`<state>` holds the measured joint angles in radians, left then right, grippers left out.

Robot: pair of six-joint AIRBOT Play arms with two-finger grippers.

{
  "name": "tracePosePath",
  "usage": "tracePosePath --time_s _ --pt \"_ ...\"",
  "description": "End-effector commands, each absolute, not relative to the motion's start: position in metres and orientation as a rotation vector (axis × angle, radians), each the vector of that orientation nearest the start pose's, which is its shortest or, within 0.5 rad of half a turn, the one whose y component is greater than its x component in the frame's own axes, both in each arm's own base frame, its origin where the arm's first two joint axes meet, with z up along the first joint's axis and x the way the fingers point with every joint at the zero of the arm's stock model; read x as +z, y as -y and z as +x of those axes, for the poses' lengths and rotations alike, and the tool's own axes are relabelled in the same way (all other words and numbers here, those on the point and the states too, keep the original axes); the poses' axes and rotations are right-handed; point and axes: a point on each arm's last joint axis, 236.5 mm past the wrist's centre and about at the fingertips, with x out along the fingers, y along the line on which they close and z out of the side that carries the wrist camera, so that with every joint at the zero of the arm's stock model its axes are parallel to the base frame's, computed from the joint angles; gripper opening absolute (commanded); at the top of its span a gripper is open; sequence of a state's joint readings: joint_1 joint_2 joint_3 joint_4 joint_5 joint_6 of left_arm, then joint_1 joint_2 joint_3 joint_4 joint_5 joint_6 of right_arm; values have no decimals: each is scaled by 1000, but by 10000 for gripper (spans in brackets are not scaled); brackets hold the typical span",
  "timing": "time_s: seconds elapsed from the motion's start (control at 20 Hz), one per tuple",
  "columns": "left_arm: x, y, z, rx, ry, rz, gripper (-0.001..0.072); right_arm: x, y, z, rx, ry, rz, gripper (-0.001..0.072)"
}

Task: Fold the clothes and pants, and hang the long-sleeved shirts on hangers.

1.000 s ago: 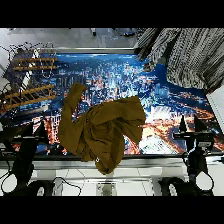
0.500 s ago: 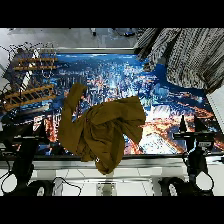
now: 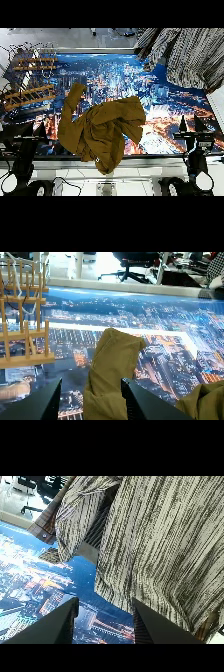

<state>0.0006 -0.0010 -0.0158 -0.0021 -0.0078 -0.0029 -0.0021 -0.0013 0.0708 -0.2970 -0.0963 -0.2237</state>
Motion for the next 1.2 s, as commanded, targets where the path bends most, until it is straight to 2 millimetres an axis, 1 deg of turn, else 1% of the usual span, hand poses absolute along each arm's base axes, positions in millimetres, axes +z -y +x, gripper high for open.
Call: tracePosePath --time_s 0.0,0.6,0.7,0.8,0.85,0.9,0.95,1.0,1.05,1.1,1.15 --pt "93 2 276 -8 -16 -5 464 145 22 274 -117 71 -516 404" --pt "93 2 276 -8 -16 -5 464 145 21 274 -110 71 -517 404" --pt "93 2 276 -8 -16 -5 464 142 10 275 -63 69 -502 403" --pt "93 2 276 -9 -16 -5 465 136 -10 275 28 66 -493 402" --pt "93 4 276 -15 -16 -7 465 130 -26 275 103 57 -423 398" --pt "94 8 276 -32 -14 -25 465 124 -41 274 173 36 -331 376" --pt "97 16 276 -68 -9 -24 465 118 -48 274 205 6 -220 302" --pt "102 28 275 -117 0 -23 466 113 -49 279 209 -37 -67 283" --pt "108 40 273 -170 10 -22 466 111 -50 285 209 -82 66 290" --pt "113 49 271 -207 19 -21 487 110 -57 291 238 -128 136 290" --pt "117 57 269 -243 26 -20 520 111 -73 297 302 -179 144 291"
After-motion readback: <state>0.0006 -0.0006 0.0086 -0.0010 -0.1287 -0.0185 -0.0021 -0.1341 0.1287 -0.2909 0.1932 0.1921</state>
